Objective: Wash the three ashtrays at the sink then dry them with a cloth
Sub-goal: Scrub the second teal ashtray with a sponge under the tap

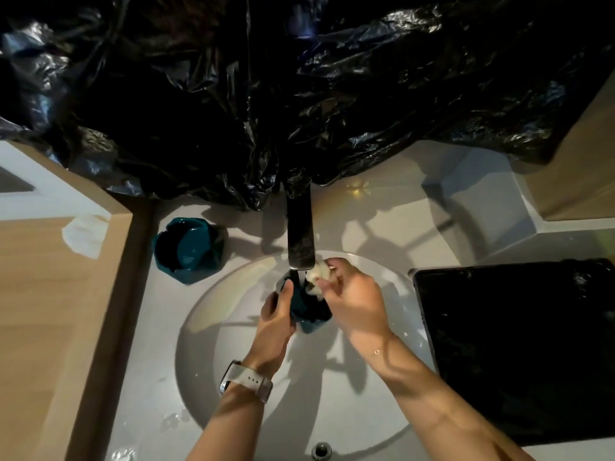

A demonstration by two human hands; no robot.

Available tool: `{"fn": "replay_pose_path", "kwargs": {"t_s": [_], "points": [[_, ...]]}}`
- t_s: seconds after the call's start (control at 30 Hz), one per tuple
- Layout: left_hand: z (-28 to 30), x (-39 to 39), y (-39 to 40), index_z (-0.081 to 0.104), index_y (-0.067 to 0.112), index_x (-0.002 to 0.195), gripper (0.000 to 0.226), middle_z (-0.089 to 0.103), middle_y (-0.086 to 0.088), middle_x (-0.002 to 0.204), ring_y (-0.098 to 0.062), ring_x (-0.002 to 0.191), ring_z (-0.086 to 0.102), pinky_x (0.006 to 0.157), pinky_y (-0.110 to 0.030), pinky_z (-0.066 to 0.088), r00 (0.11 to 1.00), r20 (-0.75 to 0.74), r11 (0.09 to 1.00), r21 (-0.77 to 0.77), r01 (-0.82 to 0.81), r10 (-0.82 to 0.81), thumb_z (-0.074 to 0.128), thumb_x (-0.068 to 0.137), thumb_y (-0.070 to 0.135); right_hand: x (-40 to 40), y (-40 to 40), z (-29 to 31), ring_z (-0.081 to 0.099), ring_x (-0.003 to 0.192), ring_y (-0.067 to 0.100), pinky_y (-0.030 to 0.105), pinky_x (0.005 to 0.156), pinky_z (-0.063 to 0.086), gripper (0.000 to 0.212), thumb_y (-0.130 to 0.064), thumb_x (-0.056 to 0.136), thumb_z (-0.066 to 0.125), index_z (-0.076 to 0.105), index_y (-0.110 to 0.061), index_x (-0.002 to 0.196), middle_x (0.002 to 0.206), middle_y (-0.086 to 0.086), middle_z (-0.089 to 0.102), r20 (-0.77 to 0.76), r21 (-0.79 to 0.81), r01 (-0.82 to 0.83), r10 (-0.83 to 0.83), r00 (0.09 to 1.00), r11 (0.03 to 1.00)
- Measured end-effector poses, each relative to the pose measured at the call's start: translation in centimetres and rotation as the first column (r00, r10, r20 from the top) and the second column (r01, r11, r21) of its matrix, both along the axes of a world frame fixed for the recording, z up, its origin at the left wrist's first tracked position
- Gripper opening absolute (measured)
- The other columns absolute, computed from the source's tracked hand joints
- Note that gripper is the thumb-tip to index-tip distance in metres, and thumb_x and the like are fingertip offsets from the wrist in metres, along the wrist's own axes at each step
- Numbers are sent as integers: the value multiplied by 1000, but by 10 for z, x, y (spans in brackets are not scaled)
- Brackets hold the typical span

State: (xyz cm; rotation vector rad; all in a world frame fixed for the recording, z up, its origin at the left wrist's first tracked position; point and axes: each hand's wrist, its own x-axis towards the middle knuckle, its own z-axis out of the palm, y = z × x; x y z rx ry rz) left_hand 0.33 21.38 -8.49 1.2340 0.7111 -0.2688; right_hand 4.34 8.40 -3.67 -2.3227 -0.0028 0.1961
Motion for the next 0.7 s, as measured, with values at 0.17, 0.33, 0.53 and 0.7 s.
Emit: {"fn": "replay_pose_path", "kwargs": {"t_s": [0.17, 0.33, 0.53, 0.7], "points": [[5, 0, -5, 65, 9, 113, 37, 72, -18, 103, -26, 90, 67, 83, -41, 51, 994, -72, 996, -26, -83, 81, 52, 100, 40, 2, 18, -22, 64, 91, 27, 26, 86, 43, 24, -13, 82, 60, 73, -13, 102, 95, 8, 73, 70, -163, -369, 384, 921, 915], [5, 5, 12, 66, 13, 118, 47, 74, -14, 111, -33, 106, 68, 99, -53, 51, 1000, 12, 1000, -15, -4, 4, 52, 95, 51, 19, 9, -12, 57, 82, 15, 10, 74, 39, 13, -16, 78, 66, 76, -11, 86, 84, 2, 68, -165, 5, -591, 583, 795, 807], [6, 5, 1, 66, 11, 114, 65, 72, -20, 110, -42, 103, 66, 96, -54, 51, 1000, 3, 1000, -22, 17, -17, 60, 82, 67, 21, 22, -9, 65, 87, 27, 19, 73, 39, 16, -13, 90, 57, 70, -5, 90, 91, 12, 70, -30, -185, -330, 331, 943, 925], [5, 4, 13, 64, 10, 122, 42, 75, -13, 108, -27, 101, 72, 84, -38, 59, 997, 22, 998, -16, 68, -67, 48, 100, 43, 18, 18, -9, 65, 90, 17, 0, 78, 37, 13, -6, 83, 71, 76, -4, 95, 96, 9, 74, -255, 184, -415, 451, 855, 891]]}}
